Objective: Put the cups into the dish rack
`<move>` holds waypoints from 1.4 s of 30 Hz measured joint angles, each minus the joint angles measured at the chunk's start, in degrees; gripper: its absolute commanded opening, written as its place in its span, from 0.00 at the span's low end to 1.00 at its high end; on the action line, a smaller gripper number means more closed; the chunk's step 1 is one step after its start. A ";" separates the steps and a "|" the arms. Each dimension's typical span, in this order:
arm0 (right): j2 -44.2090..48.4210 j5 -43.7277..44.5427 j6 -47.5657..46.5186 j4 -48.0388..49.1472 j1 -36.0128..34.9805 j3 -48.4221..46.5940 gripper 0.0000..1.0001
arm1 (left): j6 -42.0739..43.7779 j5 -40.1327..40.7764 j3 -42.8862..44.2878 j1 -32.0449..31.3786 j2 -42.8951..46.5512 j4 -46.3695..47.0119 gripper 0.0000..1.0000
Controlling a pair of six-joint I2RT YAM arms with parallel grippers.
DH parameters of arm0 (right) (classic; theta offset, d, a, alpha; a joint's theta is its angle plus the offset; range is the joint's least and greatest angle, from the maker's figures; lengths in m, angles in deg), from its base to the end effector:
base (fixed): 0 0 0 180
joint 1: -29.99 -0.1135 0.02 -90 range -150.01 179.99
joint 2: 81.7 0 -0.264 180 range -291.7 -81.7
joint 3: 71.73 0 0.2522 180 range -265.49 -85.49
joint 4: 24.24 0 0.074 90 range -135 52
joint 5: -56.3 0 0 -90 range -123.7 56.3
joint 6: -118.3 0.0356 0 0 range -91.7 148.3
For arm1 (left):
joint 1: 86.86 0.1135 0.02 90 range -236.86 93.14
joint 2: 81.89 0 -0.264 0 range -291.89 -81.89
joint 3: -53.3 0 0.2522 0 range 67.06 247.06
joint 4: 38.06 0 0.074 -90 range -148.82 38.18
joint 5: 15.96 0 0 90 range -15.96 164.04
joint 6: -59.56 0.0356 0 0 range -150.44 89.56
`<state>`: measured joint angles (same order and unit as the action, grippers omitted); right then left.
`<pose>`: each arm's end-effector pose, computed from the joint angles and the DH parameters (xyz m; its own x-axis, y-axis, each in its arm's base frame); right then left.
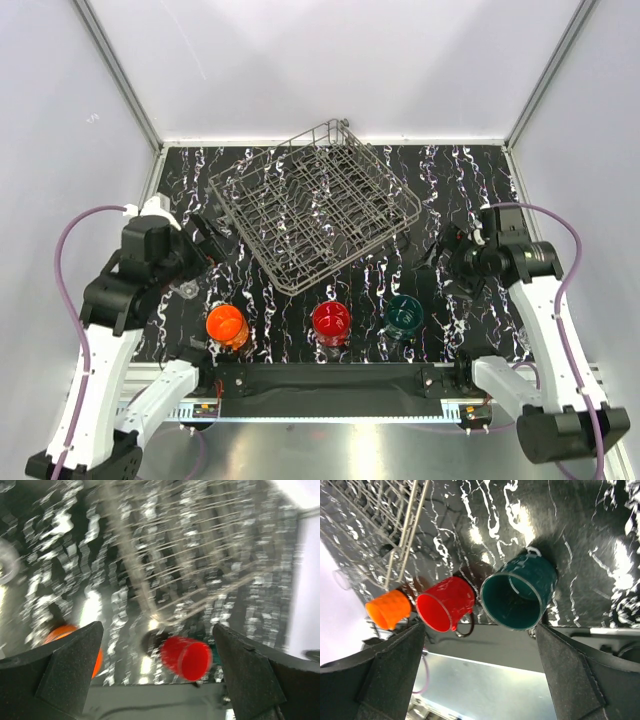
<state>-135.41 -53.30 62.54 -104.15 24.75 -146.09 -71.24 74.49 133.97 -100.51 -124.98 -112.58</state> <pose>0.1530 0.0260 0.3228 -0.8520 0.4541 -0.2603 0.2693 0.8068 0.5260 0.1115 -0.0268 0.3818 -0.5923 -0.5286 -0.6081 -0.2076 0.8294 -0.5187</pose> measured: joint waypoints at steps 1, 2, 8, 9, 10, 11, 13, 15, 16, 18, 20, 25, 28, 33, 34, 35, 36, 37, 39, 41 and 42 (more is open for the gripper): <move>-1.36 -0.02 -1.11 0.46 0.00 -0.22 1.00 | 0.00 0.90 -0.02 0.00 -0.81 -1.01 0.99; -2.10 -0.11 -1.84 0.66 0.00 -0.46 1.00 | -0.02 2.47 -0.02 0.00 -2.05 -2.23 0.99; -6.80 -3.85 -7.37 2.40 0.00 -4.46 0.99 | -2.47 11.65 1.01 0.00 -11.30 -9.40 0.99; -7.78 -4.26 -7.93 2.51 0.00 -4.92 0.99 | -3.02 12.68 1.44 0.00 -13.09 -10.16 0.99; -9.11 -4.79 -8.61 2.80 0.00 -5.33 0.99 | -3.56 13.64 1.90 0.00 -14.84 -10.75 0.98; -10.45 -5.25 -9.27 3.04 0.00 -5.53 0.99 | -4.15 14.51 2.34 0.04 -16.48 -11.26 0.98; -12.70 -5.73 -10.71 3.08 0.00 -5.77 0.98 | -5.03 16.13 3.04 0.48 -19.74 -12.11 0.94; -14.23 -6.16 -12.15 2.69 -0.07 -6.19 0.98 | -5.84 17.70 3.56 1.49 -23.23 -13.16 0.93; -14.67 -6.34 -12.68 2.45 -0.20 -6.58 0.98 | -6.03 18.34 3.56 2.36 -24.96 -13.38 0.92; -15.08 -6.56 -13.68 2.23 -0.61 -7.63 0.98 | -6.25 19.71 3.56 3.98 -28.11 -13.49 0.82; -15.06 -6.84 -14.25 2.23 -1.73 -8.55 0.98 | -6.58 20.92 3.43 5.68 -30.21 -13.18 0.76; -15.06 -8.11 -15.13 2.27 -4.17 -9.11 0.99 | -6.78 21.79 1.53 9.86 -31.23 -11.34 0.67; -15.06 -8.35 -15.47 2.25 -5.01 -9.22 0.99 | -6.60 21.77 1.09 11.80 -33.51 -9.88 0.66; -15.06 -8.46 -16.17 2.27 -6.64 -9.35 0.99 | -6.56 21.90 0.35 13.03 -39.50 -6.75 0.66; -15.06 -8.48 -16.28 2.25 -6.75 -9.35 0.99 | -6.40 21.99 0.02 13.09 -40.35 -6.19 0.66; -15.08 -8.48 -16.41 2.27 -6.82 -9.35 1.00 | -6.29 22.14 -0.22 13.14 -41.07 -5.66 0.66; -15.06 -8.48 -16.50 2.29 -6.84 -9.35 0.99 | -6.19 22.34 -0.33 13.18 -41.64 -5.22 0.66; -15.08 -8.48 -16.57 2.32 -6.84 -9.35 0.99 | -6.12 22.40 -0.35 13.33 -42.21 -4.94 0.66; -15.10 -8.46 -16.72 2.34 -6.84 -9.35 0.99 | -5.92 22.45 -0.44 13.94 -43.39 -3.98 0.65; -15.12 -8.46 -16.90 2.43 -6.84 -9.35 1.00 | -5.77 22.60 -0.70 14.84 -44.63 -3.02 0.65; -15.19 -8.44 -16.96 2.45 -6.86 -9.35 1.00 | -5.73 22.73 -0.98 15.30 -45.24 -2.38 0.65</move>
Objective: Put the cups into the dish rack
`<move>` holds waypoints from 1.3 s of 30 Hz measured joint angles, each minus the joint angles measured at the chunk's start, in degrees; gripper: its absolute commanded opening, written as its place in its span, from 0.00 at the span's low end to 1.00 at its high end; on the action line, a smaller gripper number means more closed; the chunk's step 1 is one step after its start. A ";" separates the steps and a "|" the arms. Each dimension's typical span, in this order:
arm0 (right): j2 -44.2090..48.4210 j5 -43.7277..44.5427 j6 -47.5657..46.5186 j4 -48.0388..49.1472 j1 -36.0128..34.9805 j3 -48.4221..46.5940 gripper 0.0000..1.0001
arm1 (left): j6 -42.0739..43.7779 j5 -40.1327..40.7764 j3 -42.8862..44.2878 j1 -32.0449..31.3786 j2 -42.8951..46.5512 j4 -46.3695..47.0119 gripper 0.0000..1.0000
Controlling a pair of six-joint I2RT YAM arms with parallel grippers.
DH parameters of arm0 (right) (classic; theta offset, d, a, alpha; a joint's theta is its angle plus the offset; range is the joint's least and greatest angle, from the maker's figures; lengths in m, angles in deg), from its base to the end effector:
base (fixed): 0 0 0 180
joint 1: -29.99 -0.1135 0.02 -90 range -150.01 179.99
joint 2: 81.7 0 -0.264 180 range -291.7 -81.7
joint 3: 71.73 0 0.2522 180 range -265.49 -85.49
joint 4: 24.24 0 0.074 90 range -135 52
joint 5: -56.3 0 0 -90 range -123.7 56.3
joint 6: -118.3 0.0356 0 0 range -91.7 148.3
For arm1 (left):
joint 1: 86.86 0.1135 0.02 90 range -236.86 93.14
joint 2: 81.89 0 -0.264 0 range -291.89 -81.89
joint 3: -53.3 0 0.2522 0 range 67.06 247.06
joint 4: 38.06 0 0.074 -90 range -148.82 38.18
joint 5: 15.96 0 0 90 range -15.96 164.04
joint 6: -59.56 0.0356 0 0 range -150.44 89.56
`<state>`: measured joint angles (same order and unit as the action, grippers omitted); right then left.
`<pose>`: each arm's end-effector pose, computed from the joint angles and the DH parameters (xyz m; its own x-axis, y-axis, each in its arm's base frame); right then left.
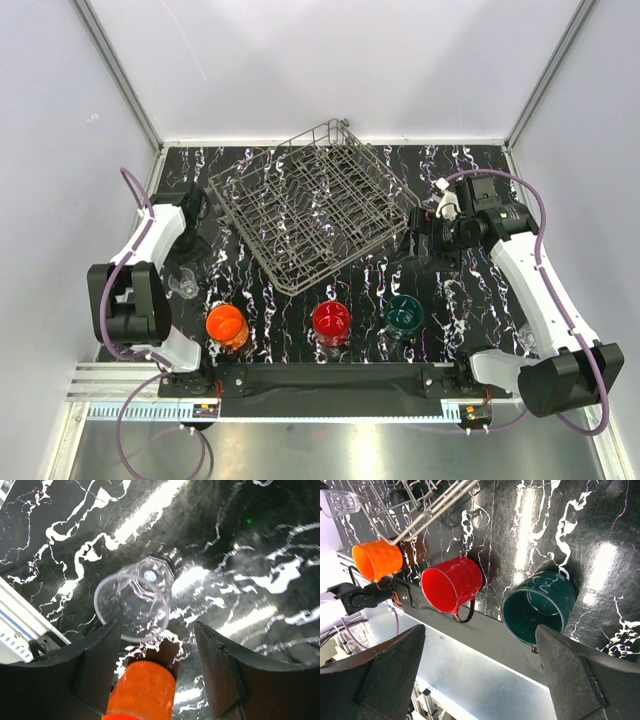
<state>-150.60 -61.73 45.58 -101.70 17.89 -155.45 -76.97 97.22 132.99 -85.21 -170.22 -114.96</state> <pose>0.2089 0.0619 0.3307 -0.9469 0.0652 -0.3149 -0.1204 0.8362 0.5350 0.2694 0.0218 0.2331 -0.6442 -0.6860 -0.3383 -0.7625 0.6107 0.2135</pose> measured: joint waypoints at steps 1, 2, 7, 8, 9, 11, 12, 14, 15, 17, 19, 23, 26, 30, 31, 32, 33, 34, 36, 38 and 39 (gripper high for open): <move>-0.09 0.00 -0.04 0.00 0.00 0.00 1.00 | 0.07 0.04 -0.22 0.44 -0.63 0.42 0.65; -0.20 0.00 -0.11 0.00 -0.02 0.00 1.00 | 0.17 0.04 -0.50 0.85 -1.25 0.87 0.64; -0.61 0.02 -0.46 0.00 -0.02 0.00 1.00 | 1.03 0.02 -1.20 2.25 -4.09 3.45 0.57; -0.66 0.02 -0.50 0.00 -0.02 -0.02 1.00 | 1.14 -0.02 -1.31 2.40 -4.44 3.80 0.56; -0.70 0.02 -0.57 0.00 -0.02 -0.04 1.00 | 1.25 0.00 -1.51 2.60 -4.83 4.37 0.49; -0.94 0.02 -0.61 0.00 -0.02 -0.24 1.00 | 1.46 -0.04 -1.84 2.91 -5.62 5.22 0.42; -1.03 0.02 -0.61 0.00 -0.02 -0.26 1.00 | 1.53 -0.17 -1.99 3.06 -5.99 5.57 0.37; -1.27 0.02 -0.63 0.00 -0.02 -0.35 1.00 | 1.73 -0.31 -2.34 3.39 -6.47 6.32 0.32; -1.40 0.02 -0.63 -0.02 -0.02 -0.44 1.00 | 1.75 -0.42 -2.60 3.54 -6.54 6.56 0.24; -1.73 0.02 -0.68 0.00 -0.02 -0.76 1.00 | 1.68 -0.63 -2.86 3.72 -6.56 6.78 0.14; -2.12 0.00 -0.72 0.00 -0.02 -1.03 1.00 | 1.73 -0.90 -2.89 3.85 -6.54 6.93 0.01; -3.21 -0.09 -0.79 0.00 -0.02 -1.88 1.00 | 1.36 -2.14 -2.89 3.89 -6.27 6.80 0.00; -4.52 -0.17 -0.79 0.04 -0.46 -3.08 1.00 | 1.03 -4.37 -2.78 3.89 -3.87 5.88 0.00; -6.73 -0.50 -0.79 0.00 -1.75 -5.60 1.00 | 0.20 -8.52 -0.63 3.89 1.97 4.09 0.00; -7.39 -0.63 -0.79 -0.02 -2.23 -6.43 1.00 | -0.04 -9.86 0.07 3.89 3.85 4.13 0.00; -8.20 -0.76 -0.79 -0.20 -2.73 -7.52 1.00 | -0.26 -11.61 0.74 3.89 5.86 4.15 0.00; -8.79 -0.98 -0.79 -0.13 -3.10 -8.31 1.00 | -0.44 -13.07 1.38 3.89 8.00 4.20 0.00; -9.53 -1.27 -0.76 -0.15 -3.63 -9.33 1.00 | -0.52 -14.69 1.95 3.89 10.10 4.33 0.00; -10.95 -1.73 -0.74 -0.17 -4.48 -11.41 1.00 | -0.72 -17.97 3.65 3.85 13.29 3.89 0.00; -12.20 -2.27 -0.46 -0.09 -5.18 -13.25 1.00 | -0.79 -21.42 6.16 3.50 15.43 3.98 0.00; -12.74 -2.78 -0.22 0.07 -5.42 -14.05 1.00 | -0.94 -23.12 7.26 3.26 16.28 4.42 0.00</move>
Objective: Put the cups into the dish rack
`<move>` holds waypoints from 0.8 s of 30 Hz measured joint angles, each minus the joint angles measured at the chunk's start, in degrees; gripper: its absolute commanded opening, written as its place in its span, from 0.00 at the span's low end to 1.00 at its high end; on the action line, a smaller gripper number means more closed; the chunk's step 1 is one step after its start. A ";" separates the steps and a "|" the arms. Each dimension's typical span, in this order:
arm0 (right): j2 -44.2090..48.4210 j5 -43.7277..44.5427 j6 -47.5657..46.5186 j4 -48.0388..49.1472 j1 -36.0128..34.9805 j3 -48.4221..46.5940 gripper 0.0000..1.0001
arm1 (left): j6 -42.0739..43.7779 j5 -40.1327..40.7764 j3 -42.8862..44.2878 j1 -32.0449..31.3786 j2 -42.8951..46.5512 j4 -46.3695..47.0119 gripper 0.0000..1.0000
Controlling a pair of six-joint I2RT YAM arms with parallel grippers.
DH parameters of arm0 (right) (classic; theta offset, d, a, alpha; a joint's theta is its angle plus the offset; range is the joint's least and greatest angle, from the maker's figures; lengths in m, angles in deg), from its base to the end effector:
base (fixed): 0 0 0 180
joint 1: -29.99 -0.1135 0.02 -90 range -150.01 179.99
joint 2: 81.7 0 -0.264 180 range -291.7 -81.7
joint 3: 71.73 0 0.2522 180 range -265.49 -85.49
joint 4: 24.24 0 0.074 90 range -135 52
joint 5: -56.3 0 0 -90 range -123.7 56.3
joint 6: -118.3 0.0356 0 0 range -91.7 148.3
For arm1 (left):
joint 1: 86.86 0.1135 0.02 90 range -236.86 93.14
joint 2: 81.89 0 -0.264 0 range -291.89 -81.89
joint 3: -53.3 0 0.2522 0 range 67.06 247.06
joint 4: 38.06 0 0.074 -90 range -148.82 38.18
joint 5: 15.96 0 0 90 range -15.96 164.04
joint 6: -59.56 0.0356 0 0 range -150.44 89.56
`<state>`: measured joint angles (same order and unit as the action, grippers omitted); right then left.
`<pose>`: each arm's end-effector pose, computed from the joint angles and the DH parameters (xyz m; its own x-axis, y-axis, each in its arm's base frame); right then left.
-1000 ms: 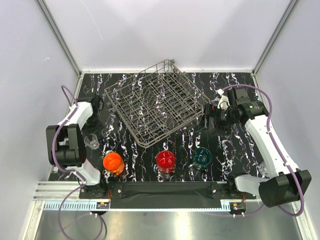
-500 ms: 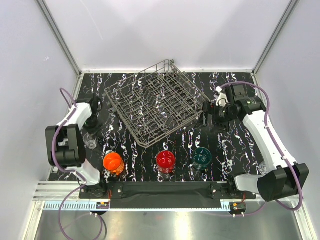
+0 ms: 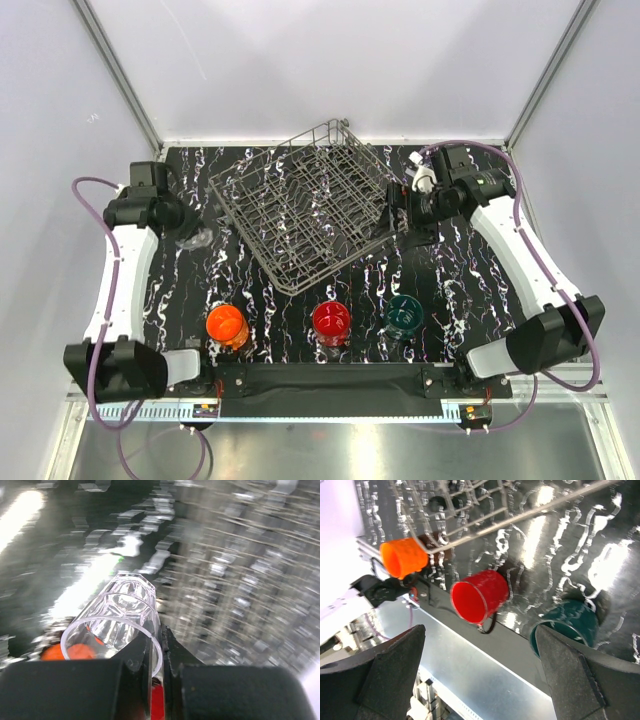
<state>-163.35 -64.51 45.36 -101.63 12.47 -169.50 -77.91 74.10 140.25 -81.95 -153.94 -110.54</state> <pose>0.2560 0.0999 0.3530 -0.9442 -0.0338 -0.3278 -0.2263 0.7896 0.5704 0.2402 0.0207 0.3370 -0.5050 -0.7830 -0.3631 -0.6780 0.6202 -0.3945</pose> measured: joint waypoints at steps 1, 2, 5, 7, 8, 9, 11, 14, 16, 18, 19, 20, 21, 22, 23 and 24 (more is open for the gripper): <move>-0.39 -0.44 0.28 0.11 -0.20 -0.55 1.00 | -0.20 -2.03 0.70 -0.37 0.87 0.81 0.00; -0.83 -0.96 0.72 0.31 -0.50 -1.20 1.00 | -0.46 -4.39 0.94 -0.79 1.73 2.08 0.00; -1.75 -3.50 2.45 1.90 -1.25 -2.25 1.00 | -2.01 -11.91 0.76 -2.71 4.11 6.62 0.00; -2.08 -5.44 4.20 3.52 -1.70 -2.51 0.99 | -4.35 -17.44 -0.90 -4.11 5.79 12.66 0.00; -2.19 -6.51 5.05 4.46 -1.88 -2.60 0.99 | -5.88 -20.00 -2.29 -5.01 6.78 16.26 0.00; -2.23 -7.87 6.08 5.62 -2.05 -2.62 0.99 | -8.59 -22.73 -4.63 -5.97 7.87 21.46 0.00; -2.29 -11.15 8.48 8.68 -2.32 -2.64 0.99 | -13.66 -26.86 -10.34 -7.93 10.16 32.15 0.00; -2.32 -15.85 13.05 15.15 -2.62 -2.62 0.98 | -21.53 -30.95 -16.09 -11.85 10.99 46.23 0.00; -2.32 -18.51 16.37 20.24 -2.73 -2.60 0.97 | -24.52 -32.24 -16.44 -14.43 10.29 52.81 0.00; -2.32 -20.39 19.15 24.28 -2.75 -2.60 0.97 | -26.47 -32.81 -16.22 -17.05 9.94 58.77 0.00; -2.32 -21.44 20.96 26.69 -2.80 -2.54 0.96 | -27.65 -32.81 -16.22 -18.25 9.94 61.29 0.00; -2.32 -22.43 22.80 29.35 -2.84 -2.43 0.96 | -29.14 -32.83 -16.24 -19.76 9.92 64.61 0.00; -2.32 -23.28 24.76 32.24 -2.95 -2.16 0.95 | -31.01 -32.74 -16.37 -21.07 9.90 68.06 0.00; -2.32 -24.04 26.84 35.26 -3.10 -1.81 0.95 | -33.07 -32.63 -16.72 -22.38 9.79 71.97 0.00; -2.32 -24.63 28.81 37.92 -3.30 -1.51 0.94 | -35.28 -32.41 -17.35 -23.69 9.62 76.37 0.00; -2.34 -25.09 30.64 40.15 -3.54 -1.31 0.94 | -37.29 -32.13 -18.16 -24.79 9.40 80.43 0.00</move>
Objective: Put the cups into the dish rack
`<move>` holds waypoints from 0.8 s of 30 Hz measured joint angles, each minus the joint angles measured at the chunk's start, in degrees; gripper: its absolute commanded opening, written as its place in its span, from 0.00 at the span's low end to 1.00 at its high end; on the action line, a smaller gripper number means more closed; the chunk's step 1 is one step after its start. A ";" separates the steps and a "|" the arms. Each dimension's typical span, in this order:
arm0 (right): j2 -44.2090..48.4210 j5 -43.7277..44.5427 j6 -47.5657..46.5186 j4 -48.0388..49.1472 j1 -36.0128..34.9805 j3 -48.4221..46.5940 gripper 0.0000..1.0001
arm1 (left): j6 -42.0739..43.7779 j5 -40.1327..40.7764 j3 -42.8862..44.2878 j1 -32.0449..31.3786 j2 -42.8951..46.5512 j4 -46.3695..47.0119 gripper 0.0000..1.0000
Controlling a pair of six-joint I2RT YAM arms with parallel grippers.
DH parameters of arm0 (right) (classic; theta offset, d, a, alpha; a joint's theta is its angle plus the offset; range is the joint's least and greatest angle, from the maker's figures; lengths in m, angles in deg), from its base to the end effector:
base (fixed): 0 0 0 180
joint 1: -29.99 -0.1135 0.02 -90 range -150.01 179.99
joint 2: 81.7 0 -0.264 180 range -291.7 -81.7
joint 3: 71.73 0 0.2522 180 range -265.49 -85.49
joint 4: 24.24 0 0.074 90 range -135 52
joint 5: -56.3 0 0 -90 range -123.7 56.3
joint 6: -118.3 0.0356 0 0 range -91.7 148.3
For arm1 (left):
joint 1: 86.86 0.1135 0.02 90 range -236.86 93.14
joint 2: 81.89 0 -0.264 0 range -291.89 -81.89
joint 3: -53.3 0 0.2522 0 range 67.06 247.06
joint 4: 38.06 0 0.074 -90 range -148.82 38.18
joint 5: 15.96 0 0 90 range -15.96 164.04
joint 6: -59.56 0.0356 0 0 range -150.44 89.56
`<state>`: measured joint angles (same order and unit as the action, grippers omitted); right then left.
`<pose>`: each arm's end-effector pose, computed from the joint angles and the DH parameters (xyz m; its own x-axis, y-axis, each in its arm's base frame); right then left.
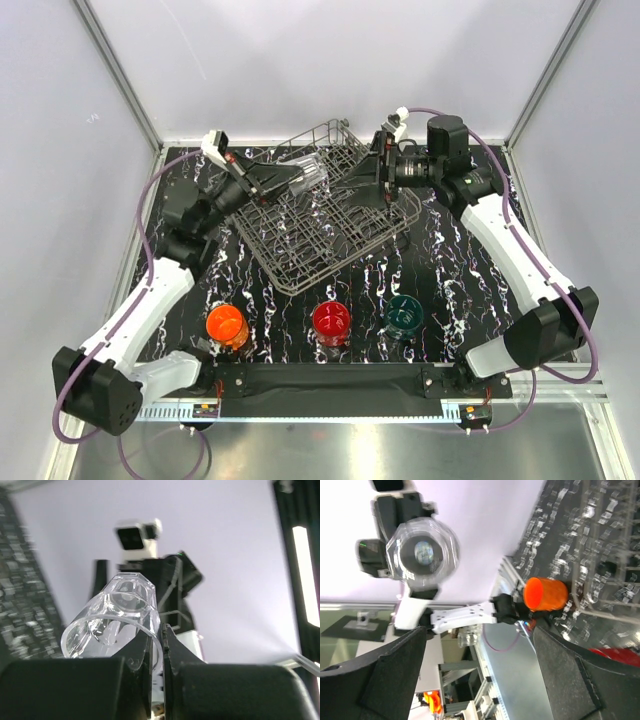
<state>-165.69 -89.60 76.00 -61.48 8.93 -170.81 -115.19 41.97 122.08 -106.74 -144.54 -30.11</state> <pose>0.2907 0.1435 0.4063 -0.9152 0.0919 -0.3924 -0.3570 0.2668 0.8952 0.2292 -0.1030 0.4003 -0.7483 -0.6267 -0.2174 0.2985 -0.0255 -0.9541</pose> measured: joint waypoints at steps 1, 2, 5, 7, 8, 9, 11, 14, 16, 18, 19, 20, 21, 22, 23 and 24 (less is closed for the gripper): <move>0.00 -0.48 1.49 1.97 -0.20 0.07 0.94 | -1.53 0.44 -0.81 -0.94 -0.20 3.15 0.00; 0.00 -0.81 2.73 3.76 -0.39 0.07 0.94 | -2.91 0.81 -1.42 -1.88 -0.52 5.75 0.00; 0.00 -1.20 5.33 7.89 -0.68 0.07 0.94 | -5.75 1.88 -2.32 -3.98 -1.75 10.19 0.00; 0.00 -1.25 6.95 9.99 -0.70 0.07 0.94 | -6.80 2.73 -2.36 -5.05 -2.36 11.69 0.00; 0.00 -1.25 7.78 11.04 -0.70 0.07 0.93 | -7.26 3.28 -2.36 -5.81 -2.58 12.35 0.00; 0.00 -1.22 8.44 12.02 -0.72 0.07 0.91 | -7.50 3.87 -2.36 -6.40 -2.73 13.00 0.00; 0.00 -1.29 9.57 13.42 -0.81 0.07 0.89 | -8.11 4.98 -2.36 -7.63 -2.99 13.75 0.00; 0.00 -1.49 10.93 15.17 -0.96 0.04 0.88 | -9.09 6.91 -2.36 -9.09 -3.89 15.37 0.00; 0.00 -1.68 11.50 15.50 -1.03 0.04 0.86 | -9.77 8.00 -2.62 -10.03 -4.37 16.17 0.00; 0.00 -1.66 11.76 15.72 -1.09 0.04 0.84 | -10.12 8.57 -3.17 -10.88 -4.63 16.74 0.00; 0.00 -1.64 12.00 15.87 -1.22 0.04 0.82 | -10.25 8.68 -3.43 -11.28 -4.66 16.94 0.00; 0.00 -1.64 12.17 16.02 -1.33 0.04 0.82 | -10.34 8.76 -3.67 -11.56 -4.66 17.09 0.00; 0.00 -1.66 12.33 16.20 -1.44 0.04 0.82 | -10.51 8.92 -4.00 -11.87 -4.61 17.46 0.00; 0.00 -1.64 12.48 16.44 -1.60 0.04 0.80 | -10.80 9.16 -4.35 -12.22 -4.59 17.59 0.00; 0.00 -1.66 12.59 16.52 -1.70 0.04 0.76 | -10.88 9.42 -4.66 -12.48 -4.59 17.77 0.00; 0.00 -1.66 12.61 16.61 -1.75 0.04 0.72 | -11.02 9.62 -4.94 -12.70 -4.57 17.81 0.00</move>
<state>-165.69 -91.26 88.62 -44.87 7.18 -170.77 -126.21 51.58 117.14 -119.44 -149.11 -12.30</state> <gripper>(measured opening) 0.785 0.082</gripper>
